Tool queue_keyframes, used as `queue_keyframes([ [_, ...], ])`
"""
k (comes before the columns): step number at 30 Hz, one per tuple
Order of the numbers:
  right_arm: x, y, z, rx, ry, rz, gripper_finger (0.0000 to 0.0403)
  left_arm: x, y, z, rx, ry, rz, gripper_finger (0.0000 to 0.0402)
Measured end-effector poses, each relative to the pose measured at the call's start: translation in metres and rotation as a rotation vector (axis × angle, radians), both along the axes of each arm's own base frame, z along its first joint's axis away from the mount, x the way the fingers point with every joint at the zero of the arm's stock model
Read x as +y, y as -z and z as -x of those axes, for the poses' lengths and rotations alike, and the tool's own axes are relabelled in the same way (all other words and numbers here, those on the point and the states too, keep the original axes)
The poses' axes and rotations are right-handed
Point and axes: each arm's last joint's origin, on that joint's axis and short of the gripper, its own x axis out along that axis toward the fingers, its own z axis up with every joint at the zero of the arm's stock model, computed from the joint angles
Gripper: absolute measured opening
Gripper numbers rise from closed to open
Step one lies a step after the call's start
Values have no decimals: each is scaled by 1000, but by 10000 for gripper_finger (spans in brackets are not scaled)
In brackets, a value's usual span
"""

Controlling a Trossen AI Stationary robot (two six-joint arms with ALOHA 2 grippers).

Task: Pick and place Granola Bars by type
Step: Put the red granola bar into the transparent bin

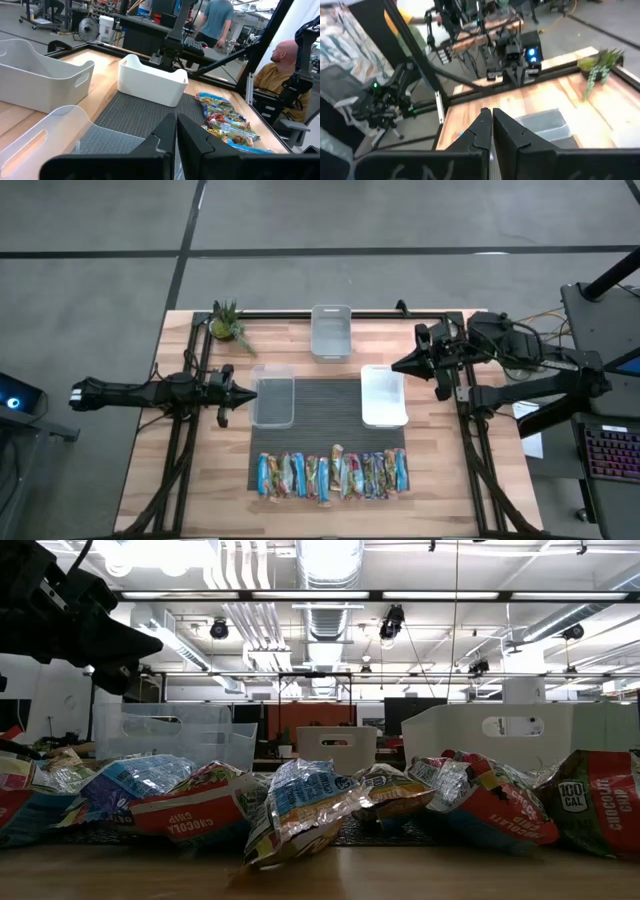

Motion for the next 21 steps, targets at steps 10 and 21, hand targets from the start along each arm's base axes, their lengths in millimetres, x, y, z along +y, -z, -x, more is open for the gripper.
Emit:
queue_keyframes([
  [10,19,-11,-38,48,-99,-8,9,0,0,0,0,1,0,0],
  [21,43,6,-80,185,-154,-120,9,0,0,0,0,3,0,0],
])
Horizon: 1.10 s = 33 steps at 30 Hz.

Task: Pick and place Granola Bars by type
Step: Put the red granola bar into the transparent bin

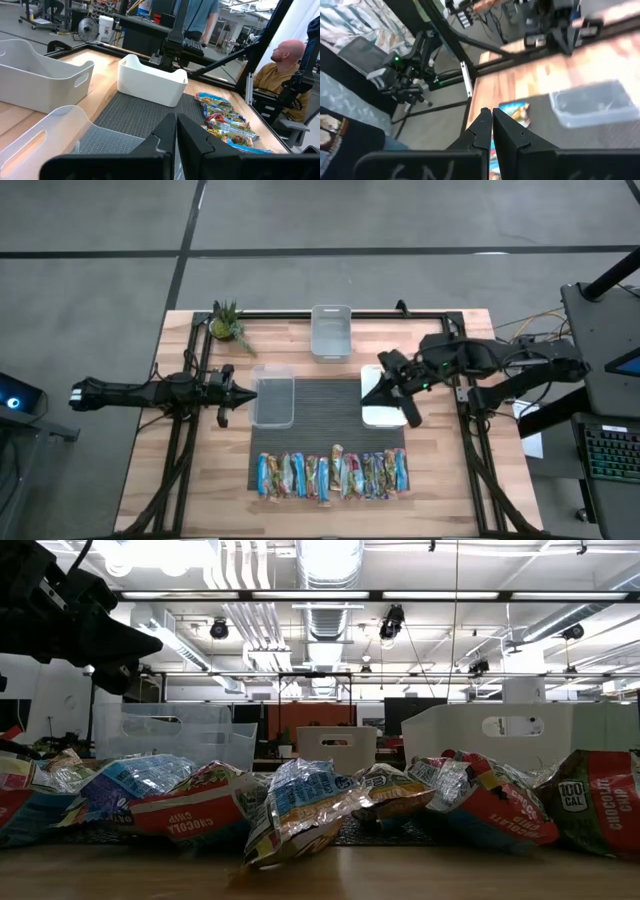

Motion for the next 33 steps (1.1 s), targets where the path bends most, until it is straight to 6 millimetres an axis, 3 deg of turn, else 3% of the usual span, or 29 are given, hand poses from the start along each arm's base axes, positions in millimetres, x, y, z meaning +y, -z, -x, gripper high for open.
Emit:
queue_keyframes([
  [8,11,20,-18,161,48,-179,9,0,0,0,0,-1,0,0],
  [16,21,37,-24,337,109,-317,8,0,0,0,0,0,0,0],
  [23,34,37,-20,384,110,-375,9,0,0,0,5,-1,0,0],
  [33,56,44,2,571,144,-425,8,0,1,0,11,-1,0,0],
])
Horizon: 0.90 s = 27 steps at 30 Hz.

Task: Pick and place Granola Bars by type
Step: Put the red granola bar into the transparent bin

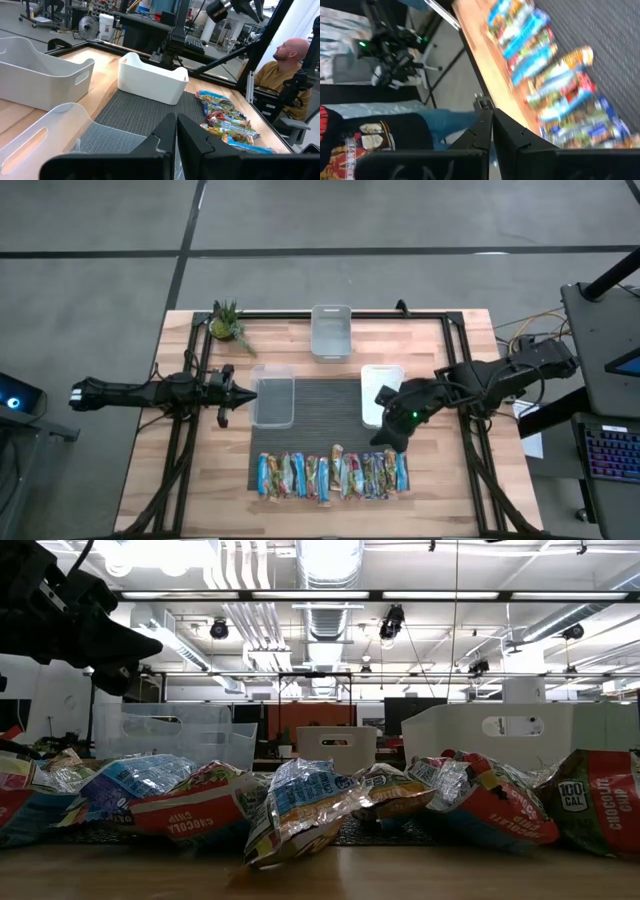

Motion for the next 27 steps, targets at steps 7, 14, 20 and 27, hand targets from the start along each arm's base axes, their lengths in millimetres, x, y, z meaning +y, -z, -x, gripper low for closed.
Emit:
queue_keyframes([
  [7,16,3,11,87,27,-25,9,0,0,0,1,0,0,0],
  [14,31,6,24,171,93,-42,9,0,0,0,2,0,0,0],
  [20,40,11,35,253,182,-36,8,0,0,0,2,0,0,0],
  [27,44,14,40,267,233,5,8,0,0,0,3,0,0,0],
])
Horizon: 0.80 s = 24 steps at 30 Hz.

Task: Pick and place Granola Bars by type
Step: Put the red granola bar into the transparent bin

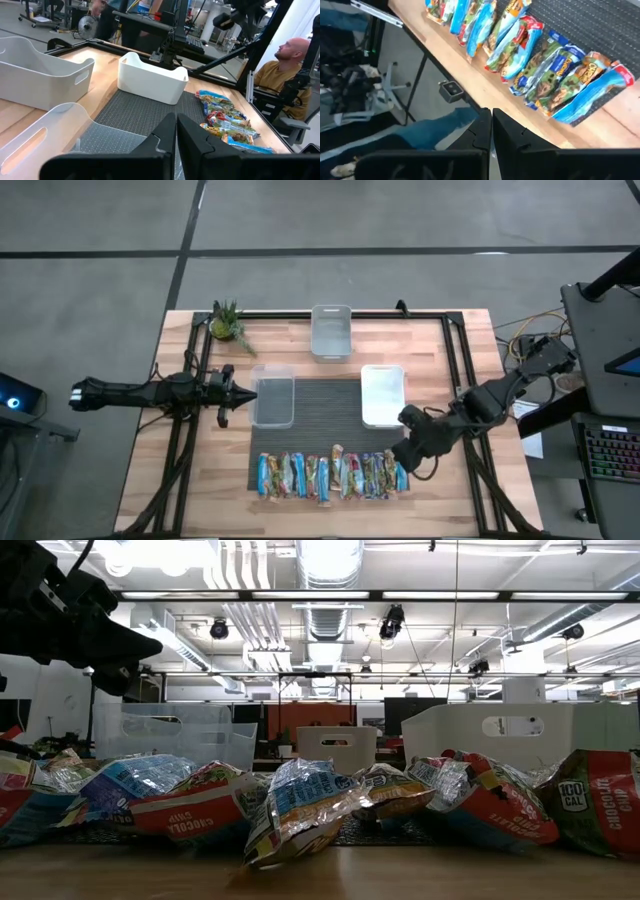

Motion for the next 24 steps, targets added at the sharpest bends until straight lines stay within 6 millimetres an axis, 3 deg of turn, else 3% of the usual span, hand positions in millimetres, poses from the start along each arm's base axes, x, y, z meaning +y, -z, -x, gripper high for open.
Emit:
queue_keyframes([
  [11,-3,-3,1,-165,-348,319,9,0,0,0,1,0,0,0],
  [24,-6,-11,-2,-426,-1039,827,9,0,0,0,1,0,0,0],
])
